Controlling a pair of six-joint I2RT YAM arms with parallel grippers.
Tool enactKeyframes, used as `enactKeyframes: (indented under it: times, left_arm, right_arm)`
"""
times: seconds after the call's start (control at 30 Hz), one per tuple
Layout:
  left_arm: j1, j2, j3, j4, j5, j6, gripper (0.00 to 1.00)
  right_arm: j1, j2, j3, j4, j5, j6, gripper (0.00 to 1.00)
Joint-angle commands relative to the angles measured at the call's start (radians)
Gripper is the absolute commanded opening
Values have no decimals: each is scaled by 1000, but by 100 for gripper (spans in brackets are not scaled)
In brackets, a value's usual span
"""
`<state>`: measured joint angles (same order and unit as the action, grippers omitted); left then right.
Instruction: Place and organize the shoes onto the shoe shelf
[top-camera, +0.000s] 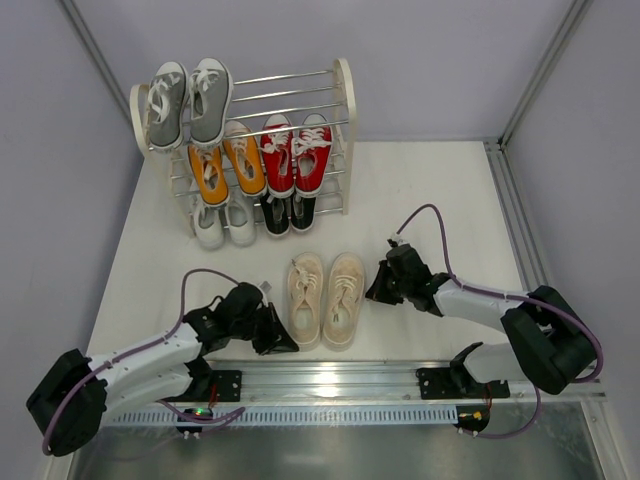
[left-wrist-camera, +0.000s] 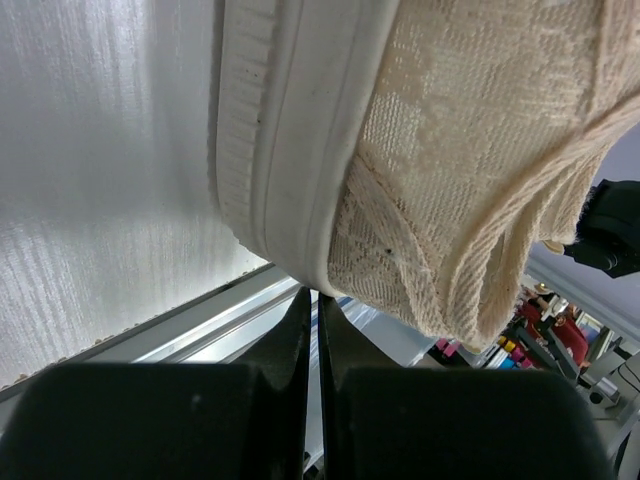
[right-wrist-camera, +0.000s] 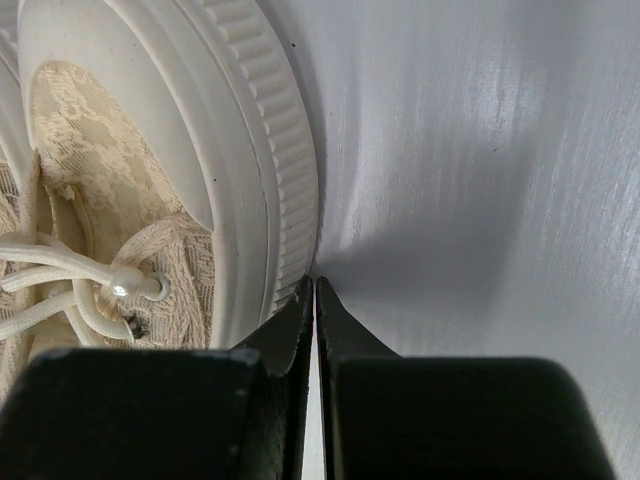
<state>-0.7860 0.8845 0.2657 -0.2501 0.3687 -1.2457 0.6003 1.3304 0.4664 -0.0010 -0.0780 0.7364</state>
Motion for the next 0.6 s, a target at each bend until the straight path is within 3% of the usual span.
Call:
enactKeyframes:
  times: [0.0, 0.27, 0.57]
  left_arm:
    - [-2, 40, -11, 92, -11, -11, 0]
    - [-1, 57, 3, 86, -108, 11, 0]
    - [-1, -116, 124, -144, -275, 98, 0]
  right_arm:
    - [3, 26, -8, -4, 15, -17, 4]
    - [1, -2, -18, -17, 26, -19, 4]
    - [3, -16, -21, -27, 29, -20, 4]
